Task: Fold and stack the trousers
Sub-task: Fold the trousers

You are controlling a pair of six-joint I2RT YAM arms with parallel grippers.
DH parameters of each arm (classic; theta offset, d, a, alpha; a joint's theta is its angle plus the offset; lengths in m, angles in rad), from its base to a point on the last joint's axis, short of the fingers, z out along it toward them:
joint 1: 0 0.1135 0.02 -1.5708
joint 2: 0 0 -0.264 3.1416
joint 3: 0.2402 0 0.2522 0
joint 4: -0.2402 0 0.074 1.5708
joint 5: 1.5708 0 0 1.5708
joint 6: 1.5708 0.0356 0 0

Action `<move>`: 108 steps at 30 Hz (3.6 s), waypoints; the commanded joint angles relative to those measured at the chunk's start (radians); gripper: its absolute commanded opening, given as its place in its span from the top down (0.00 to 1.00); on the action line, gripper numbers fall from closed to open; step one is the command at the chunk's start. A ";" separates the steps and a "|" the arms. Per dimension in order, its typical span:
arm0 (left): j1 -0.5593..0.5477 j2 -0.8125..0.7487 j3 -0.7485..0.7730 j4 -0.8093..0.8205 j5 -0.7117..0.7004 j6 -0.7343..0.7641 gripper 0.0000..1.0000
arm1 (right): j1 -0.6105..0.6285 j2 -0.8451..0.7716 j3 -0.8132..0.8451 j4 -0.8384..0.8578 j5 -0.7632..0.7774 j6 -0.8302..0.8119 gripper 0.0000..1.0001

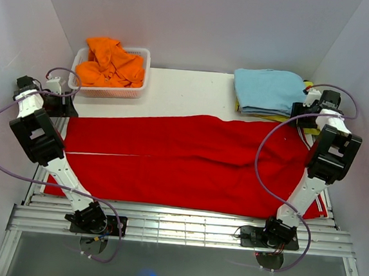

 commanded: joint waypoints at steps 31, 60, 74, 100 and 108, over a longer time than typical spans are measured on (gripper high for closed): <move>0.069 0.208 0.221 -0.025 0.119 -0.059 0.21 | 0.009 -0.201 -0.117 -0.054 -0.175 -0.130 0.92; 0.030 0.167 0.198 0.000 0.122 -0.032 0.84 | -0.010 -0.232 -0.087 -0.146 -0.299 -0.193 0.92; 0.030 0.103 0.293 -0.042 0.251 -0.067 1.00 | -0.039 -0.234 -0.046 -0.106 -0.300 -0.181 0.92; 0.112 -0.087 0.215 0.013 0.473 -0.096 1.00 | -0.177 -0.345 0.017 -0.231 -0.548 -0.357 0.92; 0.273 -0.262 0.091 -0.109 0.597 0.006 1.00 | -0.281 -0.563 -0.112 -0.417 -0.668 -0.618 0.92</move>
